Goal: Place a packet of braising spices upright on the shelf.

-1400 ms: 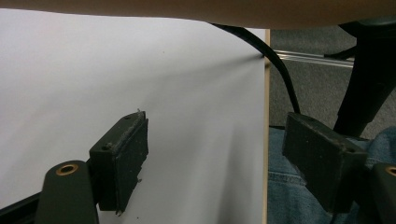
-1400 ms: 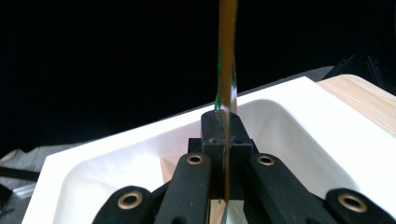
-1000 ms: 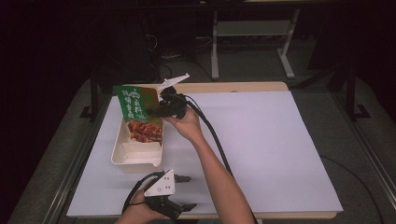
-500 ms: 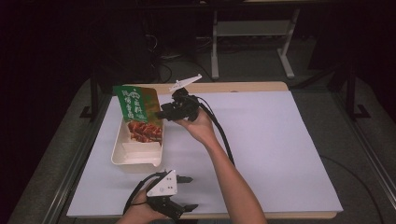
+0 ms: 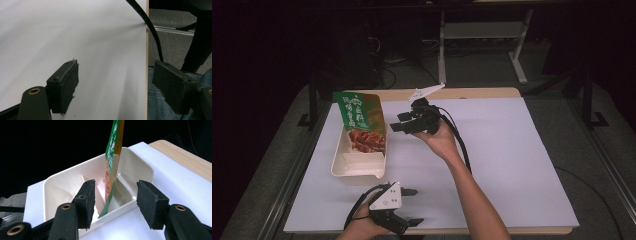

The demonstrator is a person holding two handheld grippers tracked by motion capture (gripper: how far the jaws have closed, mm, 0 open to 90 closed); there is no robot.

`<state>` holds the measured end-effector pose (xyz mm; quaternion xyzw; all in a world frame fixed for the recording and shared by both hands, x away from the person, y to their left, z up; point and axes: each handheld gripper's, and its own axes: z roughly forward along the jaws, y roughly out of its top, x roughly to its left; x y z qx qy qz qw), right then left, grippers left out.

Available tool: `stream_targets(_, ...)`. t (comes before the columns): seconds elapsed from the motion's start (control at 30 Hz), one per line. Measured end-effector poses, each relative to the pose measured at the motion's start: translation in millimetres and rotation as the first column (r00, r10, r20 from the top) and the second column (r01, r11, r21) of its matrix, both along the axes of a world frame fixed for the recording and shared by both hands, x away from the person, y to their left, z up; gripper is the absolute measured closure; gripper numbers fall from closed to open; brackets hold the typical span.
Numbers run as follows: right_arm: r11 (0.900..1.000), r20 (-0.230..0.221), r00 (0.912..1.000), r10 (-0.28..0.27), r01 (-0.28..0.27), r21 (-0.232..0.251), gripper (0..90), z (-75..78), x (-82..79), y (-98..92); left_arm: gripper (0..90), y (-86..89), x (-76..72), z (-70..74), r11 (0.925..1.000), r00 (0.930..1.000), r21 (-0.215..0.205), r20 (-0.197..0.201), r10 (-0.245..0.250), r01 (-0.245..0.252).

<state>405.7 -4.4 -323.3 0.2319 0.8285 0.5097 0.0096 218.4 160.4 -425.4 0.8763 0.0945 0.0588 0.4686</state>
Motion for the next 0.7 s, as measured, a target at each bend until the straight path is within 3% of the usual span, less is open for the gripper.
stream_targets(0.4,1.000,0.006,0.9998,-0.016,0.016,-0.010,45.2,-2.2,-13.6,-24.8,21.1,1.1,1.6,-0.6,1.0000,1.0000,-0.003,-0.007,0.004,-0.004)
stream_targets(0.7,0.999,-0.013,0.9995,-0.029,0.029,-0.013,42.6,-9.3,-20.2,-43.3,20.9,1.1,2.7,-1.7,1.0000,1.0000,0.001,-0.005,0.008,-0.008)
